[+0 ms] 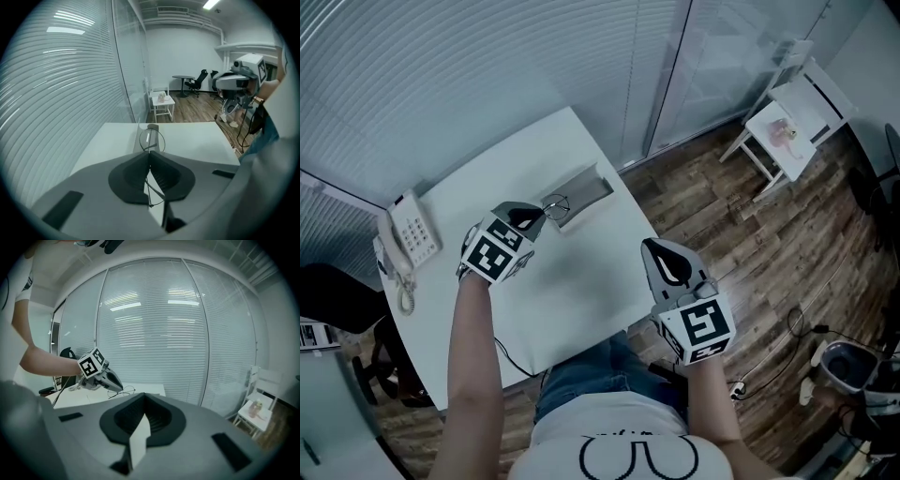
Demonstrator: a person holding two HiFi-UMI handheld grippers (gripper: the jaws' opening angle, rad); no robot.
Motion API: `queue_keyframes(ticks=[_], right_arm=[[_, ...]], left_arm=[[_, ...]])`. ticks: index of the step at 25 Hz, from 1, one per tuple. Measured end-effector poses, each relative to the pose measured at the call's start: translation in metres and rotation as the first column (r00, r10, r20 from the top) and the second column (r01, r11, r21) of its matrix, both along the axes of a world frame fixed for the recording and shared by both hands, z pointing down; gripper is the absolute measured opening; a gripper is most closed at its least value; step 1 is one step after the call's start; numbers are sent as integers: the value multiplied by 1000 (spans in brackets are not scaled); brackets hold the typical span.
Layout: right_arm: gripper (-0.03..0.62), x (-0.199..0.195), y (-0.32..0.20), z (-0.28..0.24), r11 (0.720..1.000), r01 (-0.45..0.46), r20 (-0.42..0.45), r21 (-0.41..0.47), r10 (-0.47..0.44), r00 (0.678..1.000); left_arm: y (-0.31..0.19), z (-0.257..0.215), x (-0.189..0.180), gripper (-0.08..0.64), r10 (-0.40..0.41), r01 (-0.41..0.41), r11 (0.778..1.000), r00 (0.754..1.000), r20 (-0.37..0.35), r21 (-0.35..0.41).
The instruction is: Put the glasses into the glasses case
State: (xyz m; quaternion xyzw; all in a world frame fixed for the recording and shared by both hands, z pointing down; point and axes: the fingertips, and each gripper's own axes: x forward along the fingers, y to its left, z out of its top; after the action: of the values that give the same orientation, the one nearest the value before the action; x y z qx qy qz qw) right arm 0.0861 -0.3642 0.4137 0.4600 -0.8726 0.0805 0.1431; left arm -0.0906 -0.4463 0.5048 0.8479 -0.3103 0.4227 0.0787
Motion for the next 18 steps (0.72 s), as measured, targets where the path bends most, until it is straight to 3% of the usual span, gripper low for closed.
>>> queue_keyframes(ticks=[6,18], right_arm=[[11,15,0,9,999,-35,-42,-26,34,999],[11,38,-3,18,992,-85,-84,-88,77,993]], left_arm=[[-33,17,37,23,32,-32,999,999,-5,-10],[-69,54,77,23,53,-48,998,994,93,-49]])
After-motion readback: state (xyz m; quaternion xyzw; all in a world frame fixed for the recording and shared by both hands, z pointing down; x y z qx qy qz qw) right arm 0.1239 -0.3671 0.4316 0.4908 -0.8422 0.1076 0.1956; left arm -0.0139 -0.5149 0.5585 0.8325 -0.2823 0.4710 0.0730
